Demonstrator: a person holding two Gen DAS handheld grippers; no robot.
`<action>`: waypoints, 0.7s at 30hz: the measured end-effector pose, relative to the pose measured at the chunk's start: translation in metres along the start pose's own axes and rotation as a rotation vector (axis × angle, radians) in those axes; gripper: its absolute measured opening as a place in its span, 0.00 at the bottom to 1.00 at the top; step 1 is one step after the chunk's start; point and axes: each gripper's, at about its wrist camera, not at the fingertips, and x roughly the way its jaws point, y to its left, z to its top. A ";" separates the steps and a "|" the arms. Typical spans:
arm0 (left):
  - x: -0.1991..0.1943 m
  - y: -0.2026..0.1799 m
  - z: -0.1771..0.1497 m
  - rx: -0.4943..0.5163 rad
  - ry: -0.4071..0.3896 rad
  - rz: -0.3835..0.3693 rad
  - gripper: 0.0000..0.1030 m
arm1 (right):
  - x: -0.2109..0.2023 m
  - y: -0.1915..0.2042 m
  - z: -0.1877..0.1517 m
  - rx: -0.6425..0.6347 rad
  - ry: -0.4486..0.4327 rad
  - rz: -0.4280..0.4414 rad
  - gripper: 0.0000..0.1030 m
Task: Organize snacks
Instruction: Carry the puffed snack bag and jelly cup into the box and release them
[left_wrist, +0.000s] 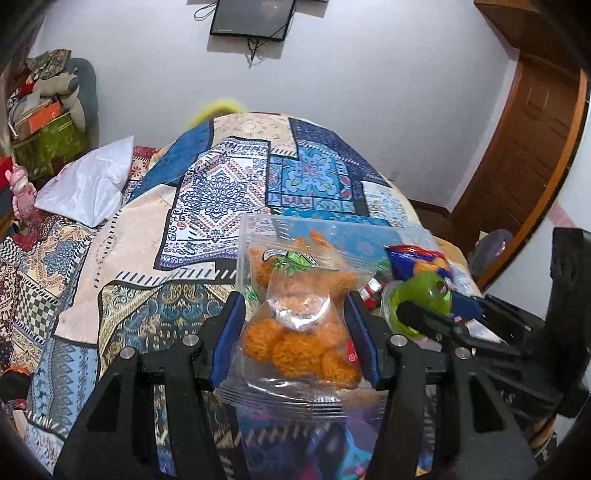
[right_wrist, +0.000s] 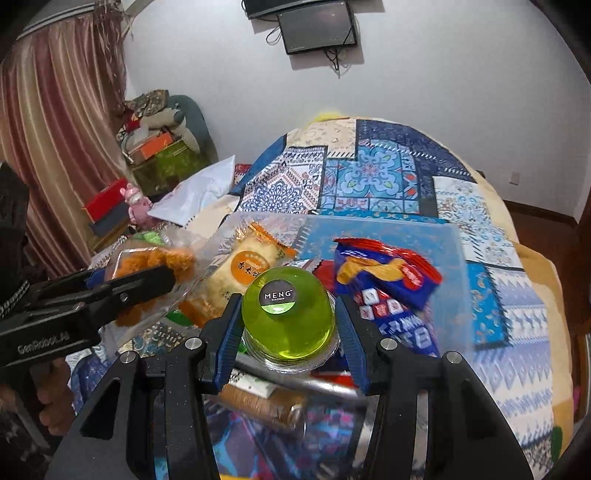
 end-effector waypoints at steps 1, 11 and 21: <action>0.006 0.001 0.001 -0.005 0.000 0.004 0.54 | 0.003 0.000 0.000 -0.003 0.005 0.001 0.45; 0.045 0.005 0.006 -0.010 0.007 0.057 0.54 | 0.028 0.007 -0.006 -0.056 0.058 -0.021 0.45; 0.024 0.006 0.005 -0.033 0.021 0.031 0.59 | 0.014 0.012 -0.007 -0.068 0.074 -0.032 0.46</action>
